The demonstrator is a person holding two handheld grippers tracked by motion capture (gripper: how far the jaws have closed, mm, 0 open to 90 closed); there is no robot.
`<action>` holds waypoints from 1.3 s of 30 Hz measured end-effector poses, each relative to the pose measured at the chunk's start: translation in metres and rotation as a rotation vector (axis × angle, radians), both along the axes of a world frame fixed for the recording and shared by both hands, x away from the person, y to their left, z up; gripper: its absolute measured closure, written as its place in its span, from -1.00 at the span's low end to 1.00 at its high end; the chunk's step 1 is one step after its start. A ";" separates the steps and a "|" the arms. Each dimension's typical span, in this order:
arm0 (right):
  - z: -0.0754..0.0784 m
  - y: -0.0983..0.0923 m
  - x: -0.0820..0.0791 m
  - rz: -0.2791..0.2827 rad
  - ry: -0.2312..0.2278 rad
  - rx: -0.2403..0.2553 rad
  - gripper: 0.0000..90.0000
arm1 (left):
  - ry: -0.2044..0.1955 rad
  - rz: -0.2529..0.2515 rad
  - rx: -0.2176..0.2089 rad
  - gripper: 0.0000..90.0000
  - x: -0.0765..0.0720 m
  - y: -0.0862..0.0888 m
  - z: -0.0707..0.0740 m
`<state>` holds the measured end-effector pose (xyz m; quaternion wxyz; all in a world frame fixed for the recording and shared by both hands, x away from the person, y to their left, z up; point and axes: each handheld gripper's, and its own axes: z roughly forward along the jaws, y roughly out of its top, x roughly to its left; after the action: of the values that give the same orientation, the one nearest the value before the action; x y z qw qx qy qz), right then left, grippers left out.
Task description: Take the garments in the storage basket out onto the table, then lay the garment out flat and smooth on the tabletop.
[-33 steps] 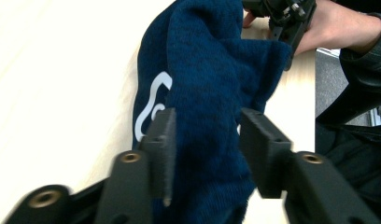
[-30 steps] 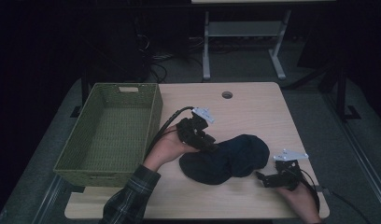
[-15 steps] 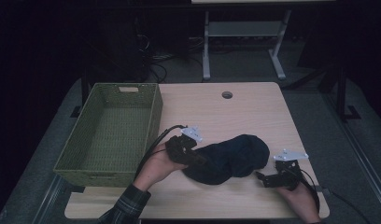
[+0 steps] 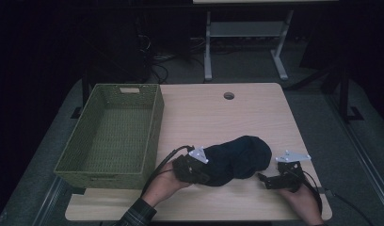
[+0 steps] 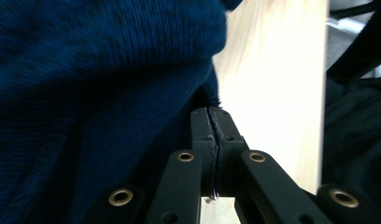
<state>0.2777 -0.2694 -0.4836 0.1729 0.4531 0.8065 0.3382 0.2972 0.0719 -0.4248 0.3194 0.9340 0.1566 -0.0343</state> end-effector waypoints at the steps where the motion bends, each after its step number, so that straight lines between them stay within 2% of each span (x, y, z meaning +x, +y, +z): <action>1: 0.000 0.000 0.000 0.000 0.000 0.000 -0.98 | 0.003 0.004 -0.004 0.96 0.001 -0.001 -0.003; 4: 0.000 0.000 0.000 0.000 0.000 0.000 -0.98 | -0.014 0.020 0.003 0.96 0.002 -0.003 -0.011; 6: 0.000 0.000 0.000 0.000 0.000 0.000 -0.98 | -0.001 0.028 -0.002 0.96 0.003 -0.003 -0.016; 8: 0.000 0.000 0.000 0.001 0.000 0.000 -0.98 | -0.020 0.025 0.026 0.96 0.004 -0.005 -0.020; 11: 0.001 0.001 -0.001 0.001 0.014 -0.007 -0.97 | -0.013 0.030 0.032 0.96 0.004 -0.006 -0.025; 14: 0.007 0.000 -0.003 0.036 0.031 -0.003 -0.68 | -0.004 0.028 0.034 0.96 0.006 -0.005 -0.026; 17: 0.012 -0.002 -0.007 0.051 0.031 0.016 -0.64 | 0.009 0.039 0.024 0.96 0.006 -0.005 -0.028; 22: 0.021 -0.005 -0.014 0.086 -0.001 0.042 -0.62 | 0.008 0.042 0.024 0.96 0.006 -0.005 -0.028; 26: 0.029 -0.005 -0.018 0.115 -0.025 0.067 -0.49 | 0.014 0.046 0.022 0.96 0.006 -0.004 -0.028; 30: 0.034 -0.006 -0.017 0.146 -0.022 0.102 -0.39 | 0.019 0.050 0.018 0.96 0.007 -0.004 -0.029; 33: 0.035 -0.004 -0.015 0.165 -0.019 0.101 -0.27 | 0.017 0.051 0.020 0.96 0.006 -0.004 -0.029; 39: 0.038 -0.004 -0.013 0.179 -0.034 0.110 -0.20 | 0.017 0.050 0.022 0.96 0.006 -0.004 -0.029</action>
<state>0.2649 -0.2734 -0.4453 0.1306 0.3820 0.8210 0.4037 0.3035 0.0677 -0.4534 0.3085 0.9329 0.1830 -0.0326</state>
